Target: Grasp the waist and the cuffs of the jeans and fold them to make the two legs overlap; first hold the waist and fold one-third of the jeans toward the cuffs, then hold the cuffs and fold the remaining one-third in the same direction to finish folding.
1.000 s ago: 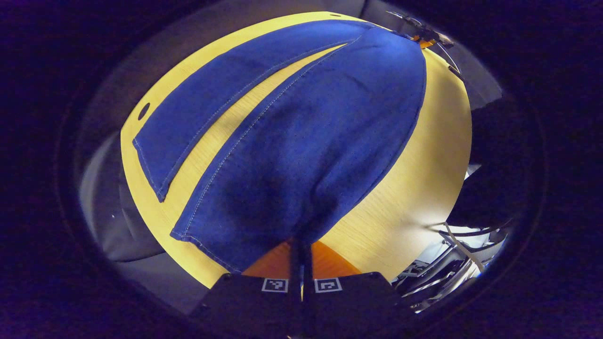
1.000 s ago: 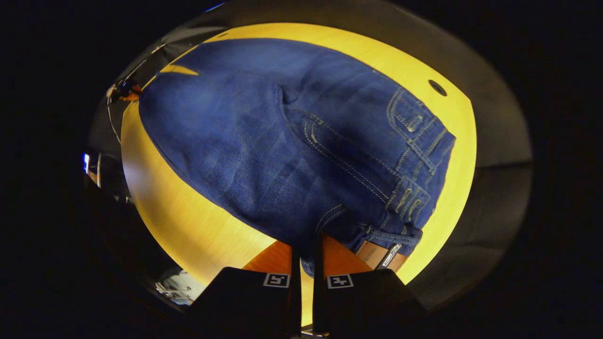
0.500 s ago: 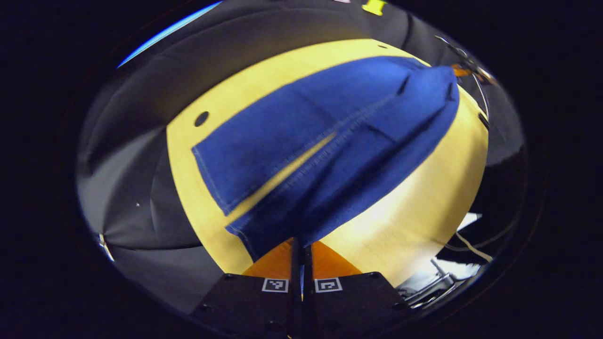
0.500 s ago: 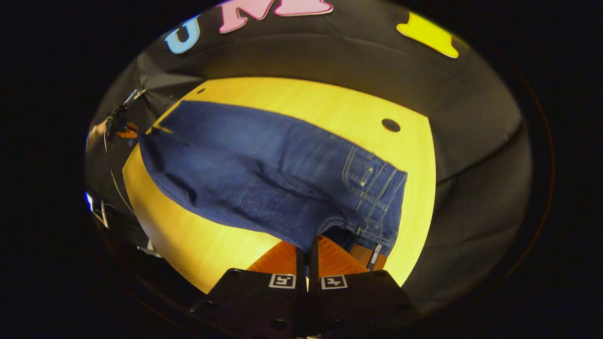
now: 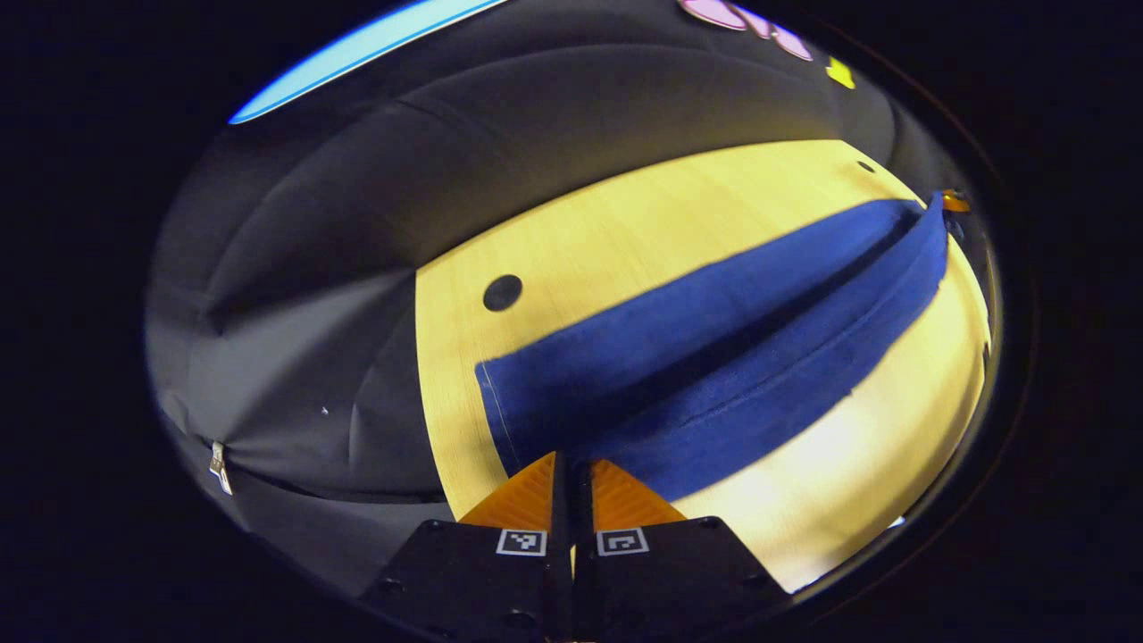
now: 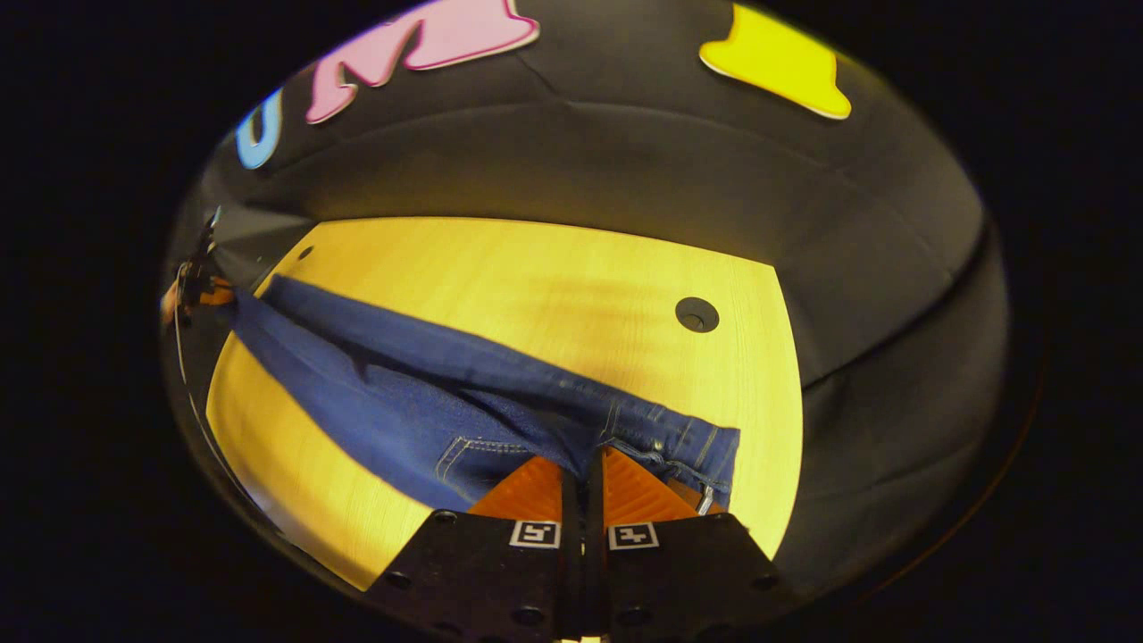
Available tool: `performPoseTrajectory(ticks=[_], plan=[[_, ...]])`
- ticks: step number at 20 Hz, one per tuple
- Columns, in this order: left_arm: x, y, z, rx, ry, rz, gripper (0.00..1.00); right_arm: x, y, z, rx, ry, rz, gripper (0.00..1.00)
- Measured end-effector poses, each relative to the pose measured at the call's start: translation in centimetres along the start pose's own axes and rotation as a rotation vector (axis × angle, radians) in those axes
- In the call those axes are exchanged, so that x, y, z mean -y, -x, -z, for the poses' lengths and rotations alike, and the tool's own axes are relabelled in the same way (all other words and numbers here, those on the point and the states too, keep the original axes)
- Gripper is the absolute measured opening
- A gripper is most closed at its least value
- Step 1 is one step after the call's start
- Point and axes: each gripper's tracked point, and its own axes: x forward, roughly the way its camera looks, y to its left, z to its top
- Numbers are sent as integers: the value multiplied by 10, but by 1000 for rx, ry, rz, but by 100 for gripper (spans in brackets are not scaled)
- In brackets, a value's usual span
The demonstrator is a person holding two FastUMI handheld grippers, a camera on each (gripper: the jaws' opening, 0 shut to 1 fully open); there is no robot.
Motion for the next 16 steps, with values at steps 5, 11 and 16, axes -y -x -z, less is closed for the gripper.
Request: performPoseTrajectory(ticks=[5,11,16], plan=[[14,-40,-23,17,1,-52,13,10,-61,3,-26,-118,21,6],[-22,-18,-67,247,26,-176,99,11,-43,-42,76,-367,-95,96],[-2,68,-92,474,165,-109,98,74,27,-60,208,-508,-30,99]])
